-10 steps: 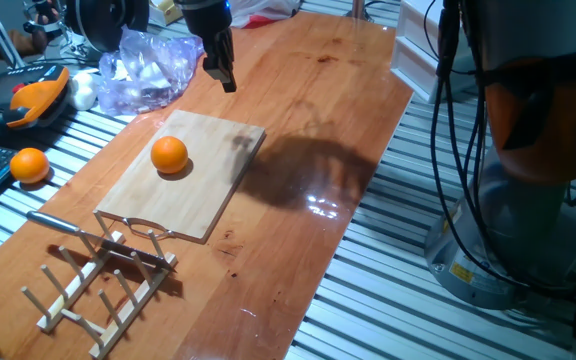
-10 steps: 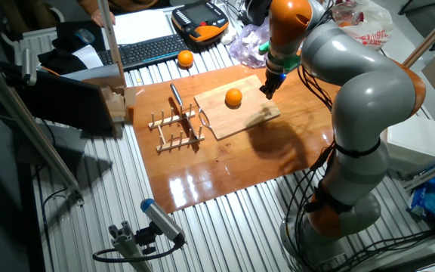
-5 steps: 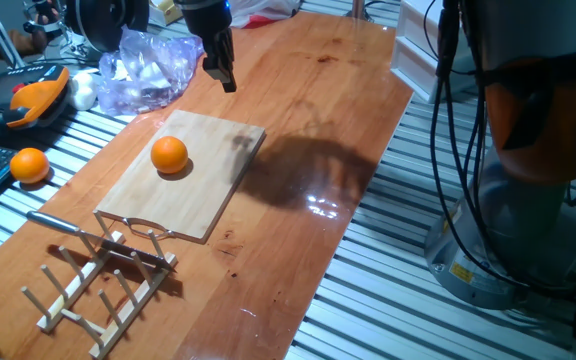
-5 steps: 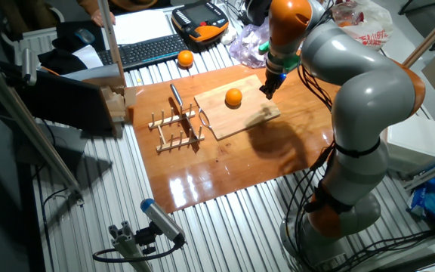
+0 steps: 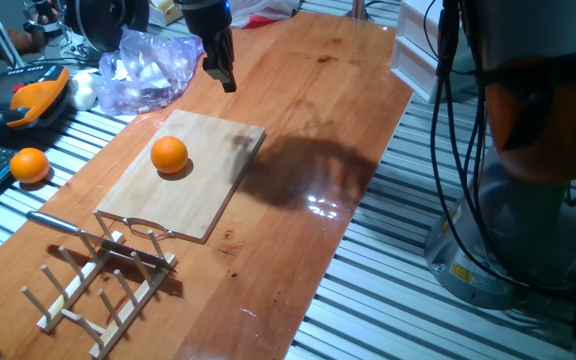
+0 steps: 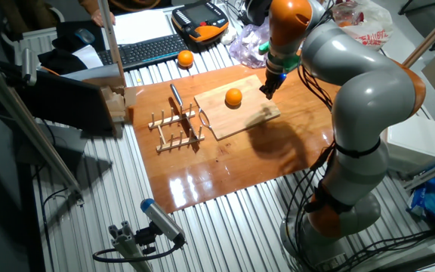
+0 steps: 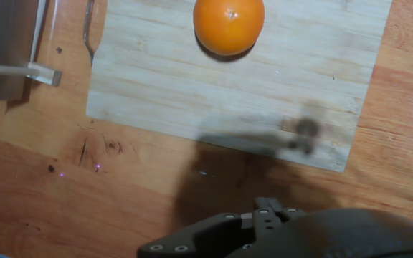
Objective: Chop the orange
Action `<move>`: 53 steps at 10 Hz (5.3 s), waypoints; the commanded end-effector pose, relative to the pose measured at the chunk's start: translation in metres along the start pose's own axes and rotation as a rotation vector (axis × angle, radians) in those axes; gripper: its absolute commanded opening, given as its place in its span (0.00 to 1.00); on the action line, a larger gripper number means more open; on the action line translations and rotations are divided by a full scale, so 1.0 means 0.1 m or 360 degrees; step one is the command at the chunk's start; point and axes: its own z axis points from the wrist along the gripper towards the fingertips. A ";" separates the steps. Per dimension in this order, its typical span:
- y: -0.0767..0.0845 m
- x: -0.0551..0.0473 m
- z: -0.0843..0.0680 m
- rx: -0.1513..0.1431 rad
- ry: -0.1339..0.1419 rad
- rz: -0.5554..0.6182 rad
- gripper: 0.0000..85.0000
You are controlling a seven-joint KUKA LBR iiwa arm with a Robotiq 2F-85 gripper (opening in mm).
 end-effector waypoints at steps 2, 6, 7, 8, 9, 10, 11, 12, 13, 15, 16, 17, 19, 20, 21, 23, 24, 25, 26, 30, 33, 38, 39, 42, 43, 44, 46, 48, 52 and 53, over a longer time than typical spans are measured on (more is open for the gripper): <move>0.00 0.00 0.00 0.0019 -0.0003 0.0204 0.00; 0.00 0.00 0.00 -0.0176 0.0030 0.0164 0.00; 0.00 0.00 0.00 -0.0182 0.0051 0.0156 0.00; 0.00 0.00 0.00 -0.0160 0.0029 0.0206 0.00; 0.00 0.00 0.00 -0.0170 0.0011 0.0209 0.00; 0.00 0.00 0.00 -0.0239 0.0010 0.0230 0.00; 0.00 0.00 0.00 -0.0244 0.0031 0.0258 0.00; 0.00 0.00 0.00 -0.0266 0.0046 0.0290 0.00; 0.19 -0.12 -0.07 -0.0272 0.0060 0.0349 0.00; 0.76 -0.35 -0.21 -0.0192 0.0054 0.0439 0.00; 0.97 -0.39 -0.24 -0.0198 0.0066 0.0477 0.00; 1.16 -0.39 -0.21 -0.0227 0.0066 0.0511 0.00; 1.37 -0.39 -0.08 -0.0207 0.0037 0.0552 0.00; 1.37 -0.39 -0.08 -0.0199 0.0033 0.0548 0.00; 1.37 -0.39 -0.08 -0.0214 0.0036 0.0526 0.00; 1.37 -0.39 -0.08 -0.0245 0.0023 0.0448 0.00; 1.37 -0.39 -0.08 -0.0226 0.0020 0.0390 0.00; 1.37 -0.39 -0.08 -0.0210 0.0017 0.0298 0.00; 1.37 -0.39 -0.08 -0.0175 -0.0001 0.0192 0.00; 1.37 -0.39 -0.08 -0.0210 -0.0018 0.0196 0.00; 1.37 -0.39 -0.08 -0.0093 -0.0026 0.0299 0.00; 1.48 -0.64 0.16 -0.0026 -0.0141 0.0397 0.20; 1.48 -0.70 0.21 -0.0043 -0.0120 0.0376 0.00; 1.48 -0.74 0.26 -0.0090 -0.0124 0.0337 0.00; 1.48 -0.74 0.26 -0.0066 -0.0117 0.0302 0.00; 1.48 -0.74 0.26 -0.0046 -0.0121 0.0255 0.00; 1.48 -0.74 0.26 0.0012 -0.0129 0.0128 0.00; 1.48 -0.74 0.26 -0.0025 -0.0097 0.0020 0.00; 1.48 -0.74 0.26 -0.0022 -0.0170 0.0039 0.00; 1.48 -0.74 0.26 -0.0048 -0.0144 0.0098 0.00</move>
